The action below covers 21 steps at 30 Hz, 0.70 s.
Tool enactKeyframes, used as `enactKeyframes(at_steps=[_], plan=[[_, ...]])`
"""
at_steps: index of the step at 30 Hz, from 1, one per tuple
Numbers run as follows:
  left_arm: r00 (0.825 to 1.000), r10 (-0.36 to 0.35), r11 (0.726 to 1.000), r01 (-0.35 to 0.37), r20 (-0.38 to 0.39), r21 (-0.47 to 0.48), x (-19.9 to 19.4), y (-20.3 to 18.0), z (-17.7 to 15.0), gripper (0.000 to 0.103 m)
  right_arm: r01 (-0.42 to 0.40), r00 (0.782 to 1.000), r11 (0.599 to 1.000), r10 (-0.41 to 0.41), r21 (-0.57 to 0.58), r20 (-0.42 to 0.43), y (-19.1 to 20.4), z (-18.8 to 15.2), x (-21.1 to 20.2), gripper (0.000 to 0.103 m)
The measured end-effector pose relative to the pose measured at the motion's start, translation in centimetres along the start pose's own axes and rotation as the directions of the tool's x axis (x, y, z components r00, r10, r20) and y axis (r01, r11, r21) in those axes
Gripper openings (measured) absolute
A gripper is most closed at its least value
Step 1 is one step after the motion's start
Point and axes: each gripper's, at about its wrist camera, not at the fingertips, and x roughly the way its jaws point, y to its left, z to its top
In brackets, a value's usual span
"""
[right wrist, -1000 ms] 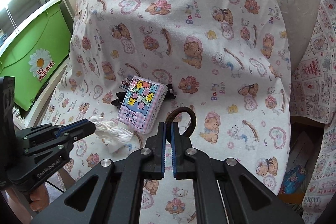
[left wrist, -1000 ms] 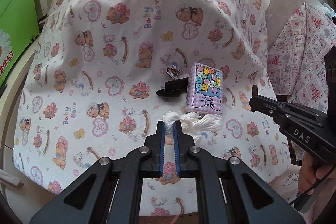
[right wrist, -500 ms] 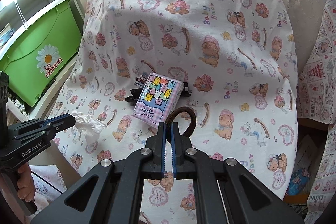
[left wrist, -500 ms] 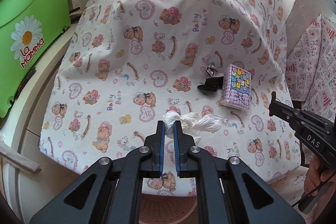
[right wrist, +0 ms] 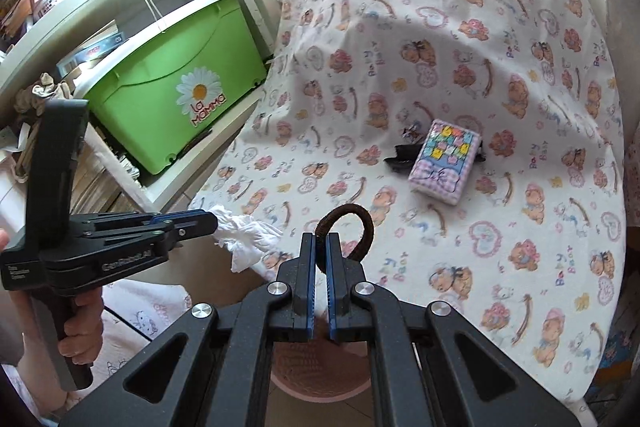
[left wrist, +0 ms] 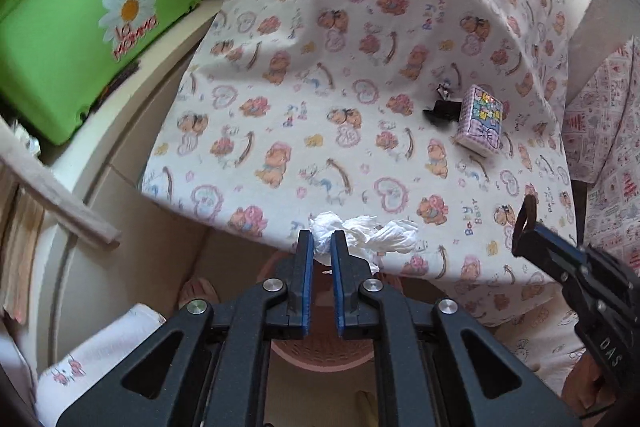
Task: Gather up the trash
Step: 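Carry the hair tie and tissue over the wastebasket and open both tools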
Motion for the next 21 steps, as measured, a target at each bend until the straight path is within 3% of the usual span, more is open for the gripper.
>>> enactKeyframes(at_steps=[4,9,13,15,18,21], plan=[[0.999,-0.014,1.000,0.013,-0.029,-0.016,0.7,1.1,-1.6,0.008,-0.036,0.999,0.999,0.036,-0.011,-0.036,2.0,-2.2,0.2,0.006],[0.990,-0.075,0.995,0.068,-0.119,-0.066,3.0,2.7,-2.8,0.008,-0.043,0.996,0.999,0.041,-0.027,-0.080,3.5,-4.8,0.8,0.006],[0.991,0.023,0.998,-0.031,-0.131,-0.059,4.4,3.5,-3.1,0.008,-0.032,0.991,0.999,0.026,-0.044,-0.132,4.0,-6.2,2.3,0.006],[0.987,-0.017,0.999,0.008,-0.160,-0.051,5.2,3.6,-3.2,0.008,-0.025,0.988,0.998,0.016,-0.053,-0.155,4.1,-6.6,3.2,0.006],[0.984,0.004,0.999,-0.011,-0.179,-0.038,6.4,3.3,-3.6,0.008,-0.014,0.981,0.998,0.001,-0.063,-0.194,4.0,-7.1,4.6,0.006],[0.967,-0.034,0.998,0.020,-0.251,-0.059,8.7,3.3,-4.3,0.008,0.004,0.969,0.998,-0.019,-0.058,-0.248,3.5,-8.1,6.4,0.006]])
